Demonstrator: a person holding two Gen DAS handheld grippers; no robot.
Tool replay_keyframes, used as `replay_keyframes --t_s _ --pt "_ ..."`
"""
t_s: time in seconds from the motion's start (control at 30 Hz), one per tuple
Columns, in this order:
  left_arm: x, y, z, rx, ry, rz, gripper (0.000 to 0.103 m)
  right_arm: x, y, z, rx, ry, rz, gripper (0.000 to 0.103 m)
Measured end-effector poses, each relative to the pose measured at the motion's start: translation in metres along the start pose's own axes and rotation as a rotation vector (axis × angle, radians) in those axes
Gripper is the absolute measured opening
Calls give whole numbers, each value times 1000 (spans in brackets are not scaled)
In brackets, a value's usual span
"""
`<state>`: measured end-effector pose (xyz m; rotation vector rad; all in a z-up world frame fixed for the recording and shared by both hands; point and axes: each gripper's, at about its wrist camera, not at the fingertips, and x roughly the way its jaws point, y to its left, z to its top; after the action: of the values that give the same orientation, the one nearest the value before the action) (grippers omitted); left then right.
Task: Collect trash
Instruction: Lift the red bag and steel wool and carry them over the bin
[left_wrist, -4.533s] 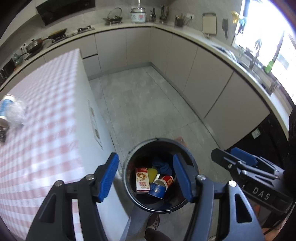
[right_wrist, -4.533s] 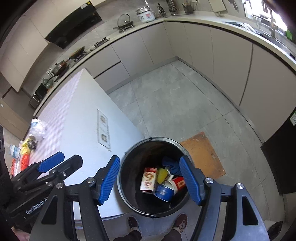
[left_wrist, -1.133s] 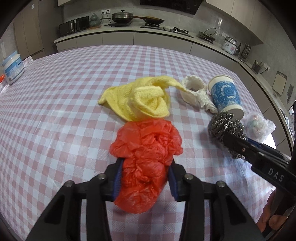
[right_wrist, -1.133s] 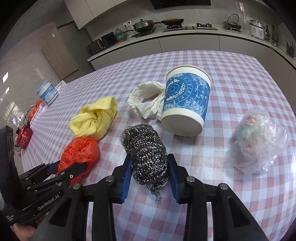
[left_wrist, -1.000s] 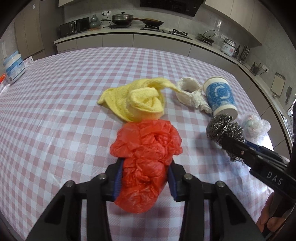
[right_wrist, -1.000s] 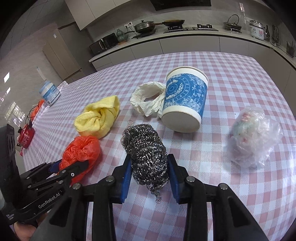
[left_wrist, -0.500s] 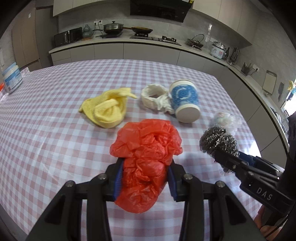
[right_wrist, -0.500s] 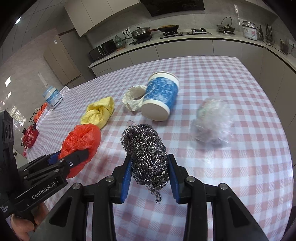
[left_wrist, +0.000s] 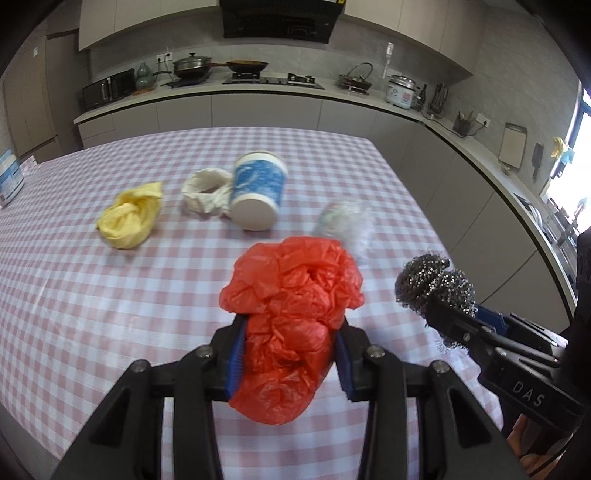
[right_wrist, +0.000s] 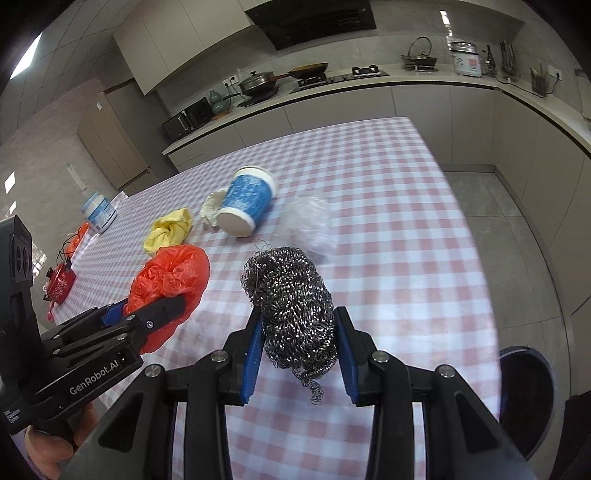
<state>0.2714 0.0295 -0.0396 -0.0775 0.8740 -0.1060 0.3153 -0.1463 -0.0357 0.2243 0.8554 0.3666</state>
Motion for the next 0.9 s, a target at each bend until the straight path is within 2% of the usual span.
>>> replay_keyframes --t_s 0.5,0.9 --pt "0 -114 -12 115 4 -110 42 -79 -101 -33 122 -61 -102 39" --pt "11 -225 -38 263 67 -264 42 -147 -197 -87 293 -100 -263 39"
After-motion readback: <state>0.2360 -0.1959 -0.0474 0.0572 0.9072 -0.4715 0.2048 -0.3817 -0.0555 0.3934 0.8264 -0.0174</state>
